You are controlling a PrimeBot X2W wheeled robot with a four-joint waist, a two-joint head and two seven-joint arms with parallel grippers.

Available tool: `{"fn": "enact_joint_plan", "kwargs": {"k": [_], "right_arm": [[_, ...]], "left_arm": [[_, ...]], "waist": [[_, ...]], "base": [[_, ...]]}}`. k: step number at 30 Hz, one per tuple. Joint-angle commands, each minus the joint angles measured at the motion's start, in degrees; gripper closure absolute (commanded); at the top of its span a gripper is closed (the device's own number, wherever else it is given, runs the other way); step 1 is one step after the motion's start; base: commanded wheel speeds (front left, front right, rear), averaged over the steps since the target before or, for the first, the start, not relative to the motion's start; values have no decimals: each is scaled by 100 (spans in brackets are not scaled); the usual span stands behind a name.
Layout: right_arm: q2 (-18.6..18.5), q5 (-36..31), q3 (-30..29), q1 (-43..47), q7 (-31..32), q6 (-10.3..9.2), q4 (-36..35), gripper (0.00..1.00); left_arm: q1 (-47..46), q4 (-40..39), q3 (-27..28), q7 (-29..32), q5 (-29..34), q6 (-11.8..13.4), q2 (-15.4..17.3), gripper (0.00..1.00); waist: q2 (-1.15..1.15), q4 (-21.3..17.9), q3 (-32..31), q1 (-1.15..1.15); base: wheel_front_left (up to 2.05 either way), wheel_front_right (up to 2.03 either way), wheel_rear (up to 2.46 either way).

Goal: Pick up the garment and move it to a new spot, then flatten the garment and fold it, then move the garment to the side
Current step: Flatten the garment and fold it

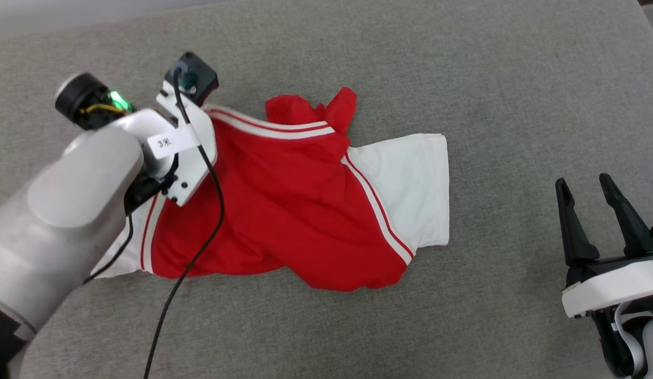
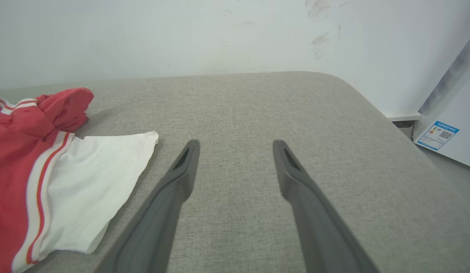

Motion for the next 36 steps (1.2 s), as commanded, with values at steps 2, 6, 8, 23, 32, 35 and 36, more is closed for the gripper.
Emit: {"fn": "enact_joint_plan", "kwargs": {"k": [2, 6, 8, 23, 32, 35, 36], "right_arm": [[24, 13, 11, -102, -46, -6, 50, 0], [12, -7, 21, -143, -81, -6, 115, 0], [-1, -18, 36, -171, -94, -6, 131, 0], [-265, -53, 0, 121, 52, -6, -64, 0], [-944, -101, 378, -486, 390, -6, -279, 0], [-1318, 25, 638, -865, 701, -6, -275, 0], [-1469, 97, 728, -982, 846, -6, -263, 0]], "left_arm": [[195, 335, -55, -59, -116, -71, -97, 100], [409, 841, -73, -208, -336, -150, -269, 100], [441, 1017, -101, -413, -344, -182, -325, 80], [460, 733, 610, -2711, -482, 255, -226, 0], [1476, -537, 992, -3554, -545, 1401, 187, 0], [1844, -1025, 1160, -3702, -482, 1856, 286, 0], [1958, -1179, 1230, -3729, -460, 1997, 305, 0]], "waist": [[0, -48, 56, -1], [0, -36, 45, -1], [0, -8, 2, -1], [0, 598, -791, -1], [0, 1007, -1114, -1], [0, 1161, -1132, -1], [0, 1215, -1128, -1]], "base": [[0, 0, 0], [0, 0, 0], [0, 0, 0], [0, 0, 0], [0, 0, 0], [0, 0, 0], [0, 0, 0]]}}
